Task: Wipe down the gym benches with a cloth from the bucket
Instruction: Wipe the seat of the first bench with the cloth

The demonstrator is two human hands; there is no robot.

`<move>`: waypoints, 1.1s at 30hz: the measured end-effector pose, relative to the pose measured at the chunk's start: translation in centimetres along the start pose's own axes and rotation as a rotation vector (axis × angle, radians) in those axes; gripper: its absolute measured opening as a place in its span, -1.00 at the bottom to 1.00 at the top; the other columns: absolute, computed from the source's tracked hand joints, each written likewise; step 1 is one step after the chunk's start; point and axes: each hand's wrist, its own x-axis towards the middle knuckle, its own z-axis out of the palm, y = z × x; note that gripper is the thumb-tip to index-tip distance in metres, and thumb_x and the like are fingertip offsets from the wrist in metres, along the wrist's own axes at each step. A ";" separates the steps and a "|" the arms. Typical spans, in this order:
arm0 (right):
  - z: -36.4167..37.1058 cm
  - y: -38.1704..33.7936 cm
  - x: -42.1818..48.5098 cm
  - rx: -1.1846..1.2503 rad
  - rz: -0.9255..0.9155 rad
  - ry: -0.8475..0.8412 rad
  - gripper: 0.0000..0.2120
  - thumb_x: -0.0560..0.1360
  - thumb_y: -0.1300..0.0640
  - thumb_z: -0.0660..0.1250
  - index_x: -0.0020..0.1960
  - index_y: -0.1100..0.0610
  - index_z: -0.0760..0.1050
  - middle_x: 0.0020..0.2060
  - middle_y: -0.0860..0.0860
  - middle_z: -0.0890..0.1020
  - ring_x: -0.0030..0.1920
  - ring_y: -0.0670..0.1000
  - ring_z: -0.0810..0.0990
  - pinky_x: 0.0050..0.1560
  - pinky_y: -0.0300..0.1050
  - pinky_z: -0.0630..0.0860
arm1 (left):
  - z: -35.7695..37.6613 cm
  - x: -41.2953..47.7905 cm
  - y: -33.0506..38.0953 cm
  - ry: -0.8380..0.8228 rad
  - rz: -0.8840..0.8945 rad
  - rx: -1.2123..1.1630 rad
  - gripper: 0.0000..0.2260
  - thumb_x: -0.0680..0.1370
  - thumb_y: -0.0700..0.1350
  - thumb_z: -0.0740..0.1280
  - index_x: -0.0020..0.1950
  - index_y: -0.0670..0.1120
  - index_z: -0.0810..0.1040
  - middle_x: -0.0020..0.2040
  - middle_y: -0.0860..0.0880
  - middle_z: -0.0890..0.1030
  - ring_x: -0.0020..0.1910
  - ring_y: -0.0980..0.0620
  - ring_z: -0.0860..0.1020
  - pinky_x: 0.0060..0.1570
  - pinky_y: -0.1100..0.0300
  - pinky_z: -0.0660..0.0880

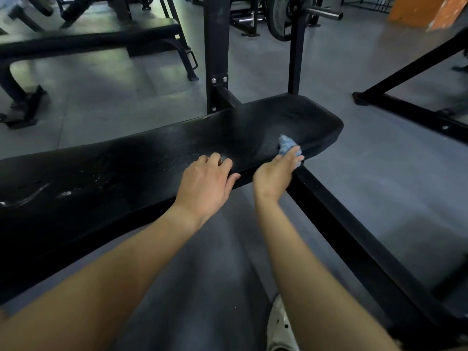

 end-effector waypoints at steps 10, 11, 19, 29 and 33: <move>-1.9 0.9 0.0 -0.116 0.033 -0.138 -0.42 0.71 0.18 -0.01 0.66 0.10 -0.19 0.64 0.08 0.01 0.43 0.16 0.42 0.42 0.05 0.36 | -1.8 -0.8 -1.9 -0.173 0.092 -0.119 -0.66 0.72 0.02 0.14 0.37 -0.08 0.55 0.29 -0.06 0.59 0.23 -0.08 0.57 0.25 -0.02 0.52; -2.1 0.5 0.1 -0.122 0.056 -0.133 -0.42 0.72 0.17 -0.02 0.66 0.11 -0.19 0.65 0.07 0.00 0.45 0.17 0.39 0.41 0.03 0.35 | -2.3 -1.3 -2.3 -0.173 0.102 -0.125 -0.66 0.71 0.01 0.16 0.39 -0.08 0.55 0.31 -0.06 0.59 0.27 -0.07 0.56 0.33 -0.02 0.48; 2.3 2.2 -10.9 -0.228 -0.319 -0.175 -0.36 0.65 0.38 0.02 0.65 0.19 -0.16 0.64 0.12 -0.18 0.63 0.11 -0.19 0.44 -0.23 0.19 | -4.3 -7.0 -6.7 -0.162 -0.030 -0.029 -0.65 0.66 0.06 0.24 0.38 -0.06 0.52 0.34 -0.07 0.53 0.31 -0.11 0.51 0.45 -0.13 0.32; 1.3 -0.6 -4.5 -0.585 -0.463 -0.161 -0.55 0.63 0.34 0.06 0.51 0.23 0.31 0.59 0.14 0.21 0.61 0.18 0.01 0.61 0.09 0.00 | -4.7 -8.1 -9.0 -0.197 -0.127 0.016 -0.55 0.64 0.23 0.16 0.32 -0.05 0.56 0.26 -0.04 0.60 0.23 -0.09 0.57 0.44 -0.15 0.31; 2.4 -0.5 -7.5 -0.592 -0.678 -0.235 -0.55 0.53 0.36 0.12 0.40 0.29 0.42 0.45 0.23 0.42 0.50 0.24 0.28 0.56 0.14 0.10 | -4.6 -8.1 -9.1 -0.172 -0.117 0.006 -0.56 0.63 0.22 0.20 0.30 -0.06 0.59 0.20 -0.04 0.64 0.18 -0.09 0.59 0.34 -0.08 0.39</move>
